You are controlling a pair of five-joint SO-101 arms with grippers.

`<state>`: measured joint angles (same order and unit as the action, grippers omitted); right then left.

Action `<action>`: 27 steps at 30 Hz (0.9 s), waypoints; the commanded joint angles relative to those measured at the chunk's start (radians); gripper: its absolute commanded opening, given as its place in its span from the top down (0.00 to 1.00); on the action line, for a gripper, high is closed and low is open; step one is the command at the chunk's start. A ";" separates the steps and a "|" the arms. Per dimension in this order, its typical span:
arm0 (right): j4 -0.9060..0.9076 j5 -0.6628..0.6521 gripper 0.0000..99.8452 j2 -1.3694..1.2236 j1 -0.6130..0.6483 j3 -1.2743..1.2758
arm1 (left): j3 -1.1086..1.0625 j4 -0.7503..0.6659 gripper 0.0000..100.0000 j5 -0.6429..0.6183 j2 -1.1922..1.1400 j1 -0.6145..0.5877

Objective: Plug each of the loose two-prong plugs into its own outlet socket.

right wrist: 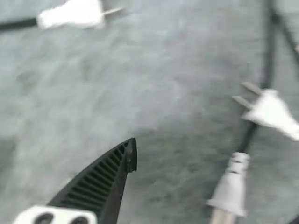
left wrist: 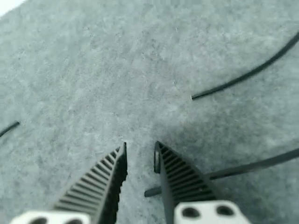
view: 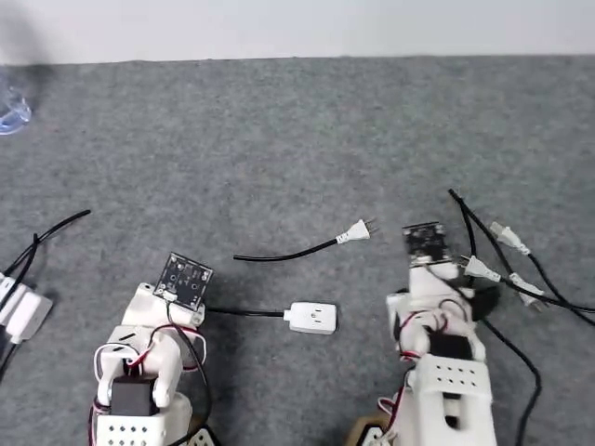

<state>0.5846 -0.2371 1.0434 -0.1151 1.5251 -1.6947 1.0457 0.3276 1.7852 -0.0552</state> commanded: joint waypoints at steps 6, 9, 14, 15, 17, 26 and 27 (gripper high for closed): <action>-0.025 0.003 0.48 0.090 -0.045 0.035 | 0.081 -0.017 0.91 0.002 0.009 0.126; -0.025 0.003 0.48 0.093 -0.045 0.037 | 0.160 -0.026 0.91 -0.034 0.009 0.169; -0.025 0.003 0.48 0.093 -0.045 0.038 | 0.283 -0.178 0.91 -0.029 0.003 0.169; -0.025 0.003 0.48 0.093 -0.045 0.038 | 0.298 -0.224 0.91 -0.029 0.003 0.160; -0.025 0.003 0.48 0.093 -0.045 0.038 | 0.337 -0.311 0.91 -0.029 0.003 0.146; -0.025 0.003 0.48 0.090 -0.044 0.038 | 0.550 -0.557 0.91 -0.141 0.000 0.103; -0.025 0.003 0.48 0.088 -0.044 0.038 | 0.550 -0.589 0.91 -0.152 -0.003 0.106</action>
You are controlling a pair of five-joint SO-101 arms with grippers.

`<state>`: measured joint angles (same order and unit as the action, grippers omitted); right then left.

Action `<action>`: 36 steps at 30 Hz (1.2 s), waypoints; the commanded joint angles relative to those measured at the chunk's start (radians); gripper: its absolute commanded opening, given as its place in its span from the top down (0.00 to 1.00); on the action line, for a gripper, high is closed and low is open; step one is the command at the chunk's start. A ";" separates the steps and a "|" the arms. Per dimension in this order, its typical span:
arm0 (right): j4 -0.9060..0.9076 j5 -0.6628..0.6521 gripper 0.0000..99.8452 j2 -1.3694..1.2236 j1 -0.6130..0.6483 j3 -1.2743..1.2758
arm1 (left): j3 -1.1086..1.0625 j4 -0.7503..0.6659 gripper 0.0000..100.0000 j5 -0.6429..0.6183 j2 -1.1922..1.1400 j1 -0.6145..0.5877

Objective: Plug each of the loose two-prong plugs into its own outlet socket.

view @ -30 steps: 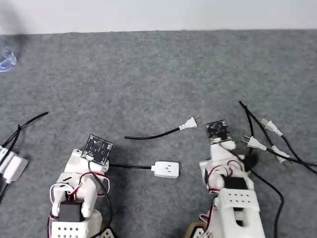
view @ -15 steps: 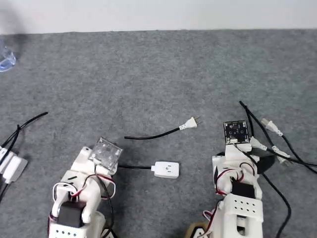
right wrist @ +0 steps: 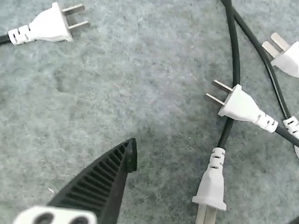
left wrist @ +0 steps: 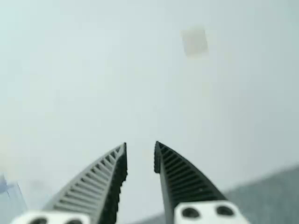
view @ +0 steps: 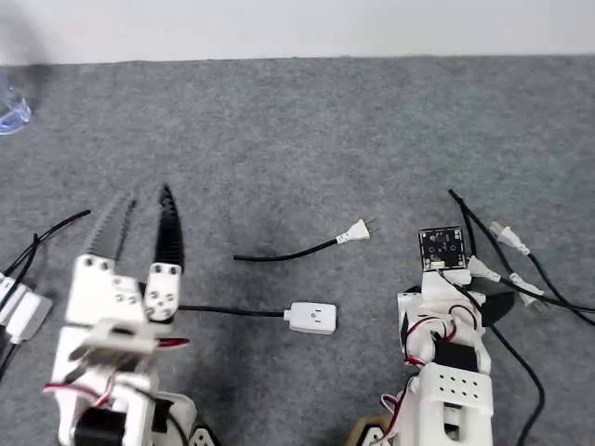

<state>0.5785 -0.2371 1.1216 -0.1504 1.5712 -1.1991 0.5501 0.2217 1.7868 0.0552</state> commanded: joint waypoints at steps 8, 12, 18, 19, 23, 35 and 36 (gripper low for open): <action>-0.019 0.003 0.48 0.008 -0.008 -0.006 | 0.232 -0.183 0.91 -0.216 -0.338 0.000; -0.019 0.003 0.48 0.008 -0.008 -0.006 | 0.473 -0.086 0.91 -0.236 -0.658 0.029; -0.019 0.003 0.48 0.010 -0.010 -0.006 | 0.888 0.384 0.91 -0.123 -1.114 0.238; -0.019 0.003 0.48 0.013 -0.013 -0.006 | 0.943 0.456 0.91 -0.078 -1.174 0.287; -0.021 0.003 0.48 0.015 -0.059 -0.017 | 1.055 0.703 0.91 0.149 -1.369 0.483; -0.010 0.005 0.48 0.015 -0.176 -0.046 | 0.809 0.806 0.91 0.442 -1.636 0.657; -0.010 0.005 0.48 0.015 -0.176 -0.046 | 0.760 0.792 0.91 0.465 -1.636 0.671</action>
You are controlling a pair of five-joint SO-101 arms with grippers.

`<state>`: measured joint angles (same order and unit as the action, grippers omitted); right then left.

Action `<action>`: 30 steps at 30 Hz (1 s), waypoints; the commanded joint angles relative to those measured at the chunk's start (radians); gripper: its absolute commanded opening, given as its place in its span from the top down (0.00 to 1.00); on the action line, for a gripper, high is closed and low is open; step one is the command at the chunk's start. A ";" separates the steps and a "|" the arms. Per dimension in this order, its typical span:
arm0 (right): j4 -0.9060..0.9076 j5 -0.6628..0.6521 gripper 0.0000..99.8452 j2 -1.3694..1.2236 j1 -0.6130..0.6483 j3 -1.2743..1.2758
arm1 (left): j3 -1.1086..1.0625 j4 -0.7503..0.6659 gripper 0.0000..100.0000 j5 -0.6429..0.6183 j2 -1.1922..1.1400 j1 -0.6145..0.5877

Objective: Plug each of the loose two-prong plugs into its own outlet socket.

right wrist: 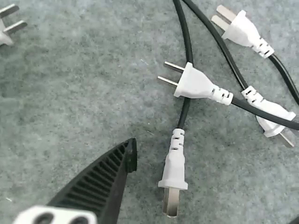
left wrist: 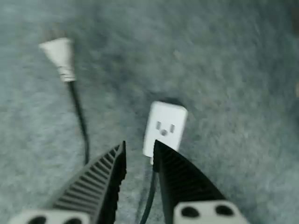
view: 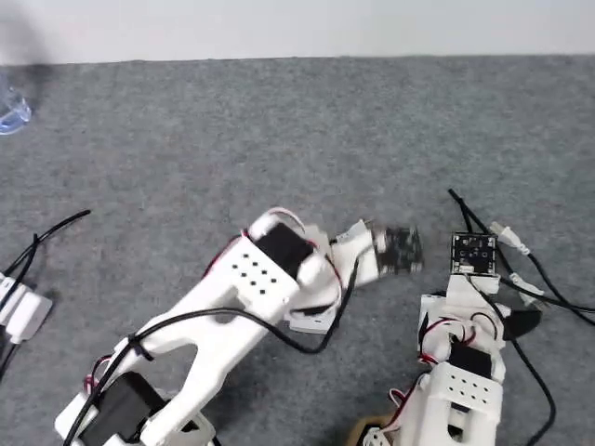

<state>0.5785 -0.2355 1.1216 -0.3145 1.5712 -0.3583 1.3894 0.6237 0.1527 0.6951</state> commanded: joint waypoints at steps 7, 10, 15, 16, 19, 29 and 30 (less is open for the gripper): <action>-0.013 0.002 0.48 0.015 -0.012 -0.048 | -0.265 -0.072 0.91 0.195 0.026 0.118; -0.018 0.002 0.48 0.015 -0.007 -0.046 | -0.271 -0.072 0.91 0.195 0.071 0.120; -0.019 0.002 0.48 0.015 -0.005 -0.044 | -0.332 -0.118 0.91 0.198 0.114 0.121; -0.019 0.002 0.48 0.015 -0.005 -0.044 | -0.348 -0.143 0.91 0.198 0.112 0.118; -0.019 0.002 0.48 0.015 -0.005 -0.044 | -0.392 -0.216 0.91 0.230 0.112 0.114; -0.019 0.002 0.48 0.015 -0.005 -0.043 | -0.410 -0.347 0.91 0.299 0.107 0.006; -0.019 0.002 0.48 0.015 -0.008 -0.043 | -0.415 -0.347 0.91 0.304 0.101 0.002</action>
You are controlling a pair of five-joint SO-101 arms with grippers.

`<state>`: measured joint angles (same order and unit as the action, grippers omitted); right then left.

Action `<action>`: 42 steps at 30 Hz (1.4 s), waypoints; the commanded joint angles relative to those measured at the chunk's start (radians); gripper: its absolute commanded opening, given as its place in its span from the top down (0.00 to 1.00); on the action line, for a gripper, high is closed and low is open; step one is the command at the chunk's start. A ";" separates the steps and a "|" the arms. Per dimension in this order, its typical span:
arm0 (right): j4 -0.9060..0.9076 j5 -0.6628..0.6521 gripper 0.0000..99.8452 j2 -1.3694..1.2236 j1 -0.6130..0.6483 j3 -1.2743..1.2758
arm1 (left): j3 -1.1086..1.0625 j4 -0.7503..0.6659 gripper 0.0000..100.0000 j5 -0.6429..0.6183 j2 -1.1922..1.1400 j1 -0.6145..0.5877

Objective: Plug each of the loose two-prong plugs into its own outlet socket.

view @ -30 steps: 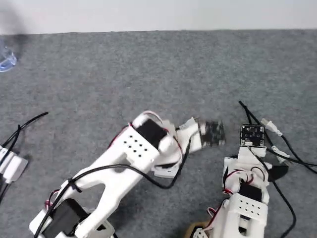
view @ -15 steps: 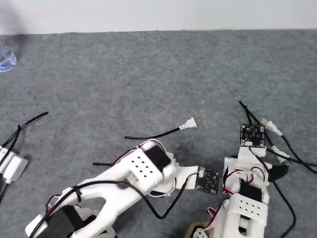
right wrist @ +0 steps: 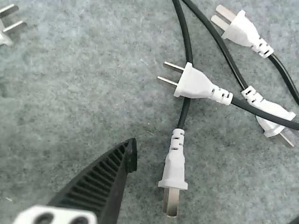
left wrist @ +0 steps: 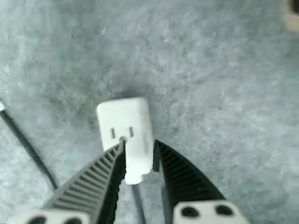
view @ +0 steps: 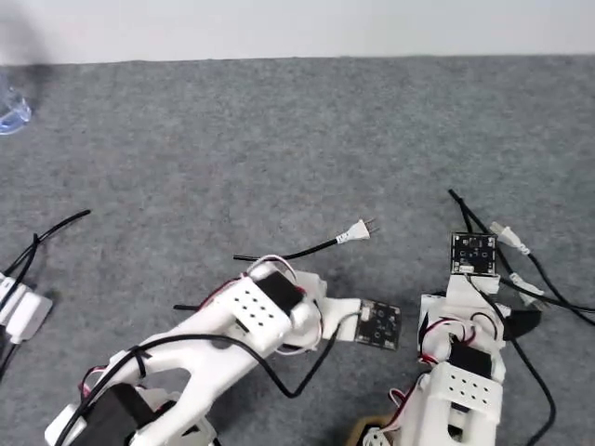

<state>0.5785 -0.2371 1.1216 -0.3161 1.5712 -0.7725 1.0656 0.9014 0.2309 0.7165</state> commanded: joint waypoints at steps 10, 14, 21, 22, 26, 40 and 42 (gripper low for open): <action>-0.018 0.003 0.48 0.015 -0.012 -0.048 | 0.053 -0.078 0.91 0.048 -0.216 -0.020; -0.018 0.003 0.48 0.015 -0.012 -0.048 | 0.076 -0.078 0.91 0.048 -0.226 -0.020; -0.018 0.003 0.48 0.015 -0.012 -0.048 | 0.077 -0.074 0.91 0.048 -0.226 -0.011; -0.018 0.003 0.48 0.015 -0.012 -0.048 | 0.077 -0.071 0.91 0.046 -0.222 -0.003; -0.019 0.003 0.48 0.015 -0.010 -0.048 | 0.102 -0.018 0.91 0.043 -0.190 0.017; -0.019 0.003 0.48 0.015 -0.005 -0.044 | 0.113 -0.038 0.83 0.043 -0.176 0.011; -0.019 0.003 0.48 0.015 -0.005 -0.043 | 0.104 -0.095 0.83 0.029 -0.180 -0.005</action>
<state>0.5785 -0.2371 1.1216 -0.3161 1.5712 -0.6790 1.0242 0.9398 0.0453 0.7196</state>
